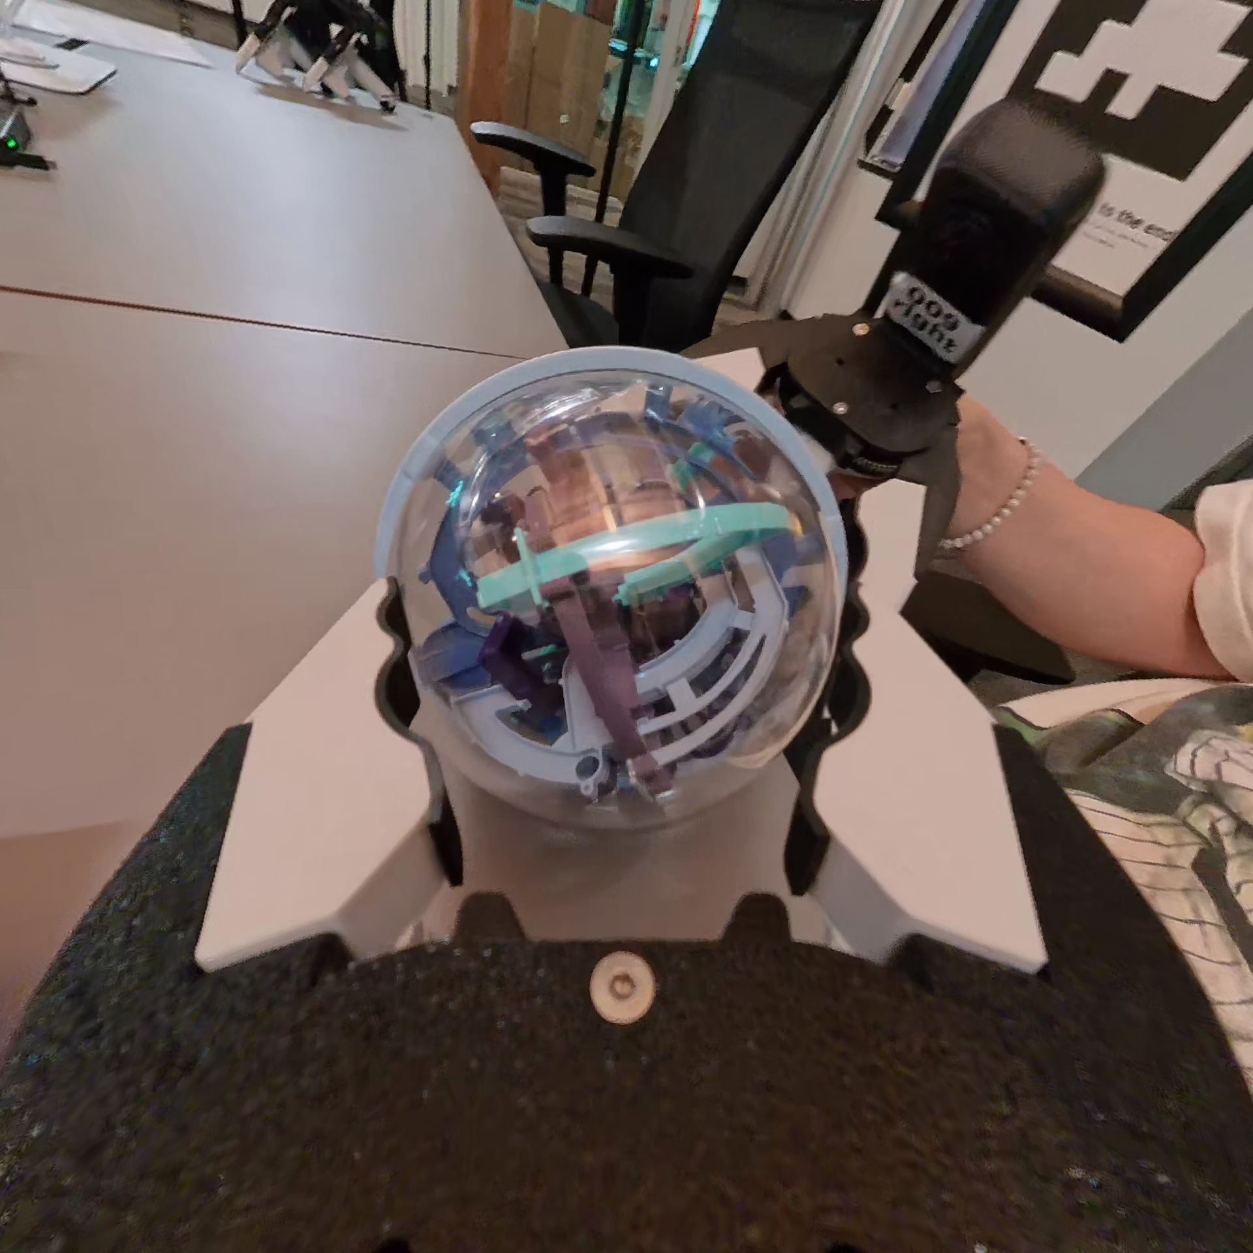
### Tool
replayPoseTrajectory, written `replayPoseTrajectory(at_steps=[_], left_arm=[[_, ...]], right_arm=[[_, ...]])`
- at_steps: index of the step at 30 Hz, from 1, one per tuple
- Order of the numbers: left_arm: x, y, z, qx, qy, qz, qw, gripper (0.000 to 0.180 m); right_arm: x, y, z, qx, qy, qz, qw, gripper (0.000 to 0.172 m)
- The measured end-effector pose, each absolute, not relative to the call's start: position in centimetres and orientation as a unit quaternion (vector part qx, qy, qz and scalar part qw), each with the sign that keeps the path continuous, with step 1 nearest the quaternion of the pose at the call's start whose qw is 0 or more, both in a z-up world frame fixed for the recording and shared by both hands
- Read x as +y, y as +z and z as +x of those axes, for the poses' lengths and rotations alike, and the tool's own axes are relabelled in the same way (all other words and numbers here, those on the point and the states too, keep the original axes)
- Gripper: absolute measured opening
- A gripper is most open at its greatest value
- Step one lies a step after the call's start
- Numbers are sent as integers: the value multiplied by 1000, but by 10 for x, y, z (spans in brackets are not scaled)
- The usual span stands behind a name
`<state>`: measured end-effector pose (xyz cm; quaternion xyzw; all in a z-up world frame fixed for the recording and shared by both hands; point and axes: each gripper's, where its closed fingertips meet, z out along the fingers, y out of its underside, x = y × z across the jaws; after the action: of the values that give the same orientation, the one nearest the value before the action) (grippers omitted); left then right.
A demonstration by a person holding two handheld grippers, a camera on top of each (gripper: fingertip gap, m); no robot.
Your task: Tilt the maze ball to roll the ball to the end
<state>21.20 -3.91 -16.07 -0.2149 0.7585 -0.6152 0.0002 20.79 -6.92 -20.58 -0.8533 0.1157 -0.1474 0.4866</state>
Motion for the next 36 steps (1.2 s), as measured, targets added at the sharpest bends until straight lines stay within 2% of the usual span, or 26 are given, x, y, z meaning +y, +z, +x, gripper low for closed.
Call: replayPoseTrajectory(at_steps=[3,8,15,22,27,31,36], left_arm=[[-41,-156,208,747,-631,-209,-18,126],[-41,-164,214,756,-621,-207,9,120],[-41,-165,221,761,-606,-233,4,118],[-43,-166,224,756,-606,-248,-2,119],[-46,-166,212,741,-639,-205,-18,136],[-47,-166,204,737,-655,-164,-12,141],[-48,-178,203,762,-634,-128,40,140]], right_arm=[[-72,-209,206,118,-143,-852,490,156],[-70,-206,208,123,-143,-849,494,156],[-67,-188,210,41,-220,-848,481,149],[-64,-193,214,-1,-257,-856,449,157],[-65,-191,211,26,-222,-847,483,157],[-68,-192,209,31,-212,-845,490,157],[-67,-192,208,47,-200,-844,496,157]])
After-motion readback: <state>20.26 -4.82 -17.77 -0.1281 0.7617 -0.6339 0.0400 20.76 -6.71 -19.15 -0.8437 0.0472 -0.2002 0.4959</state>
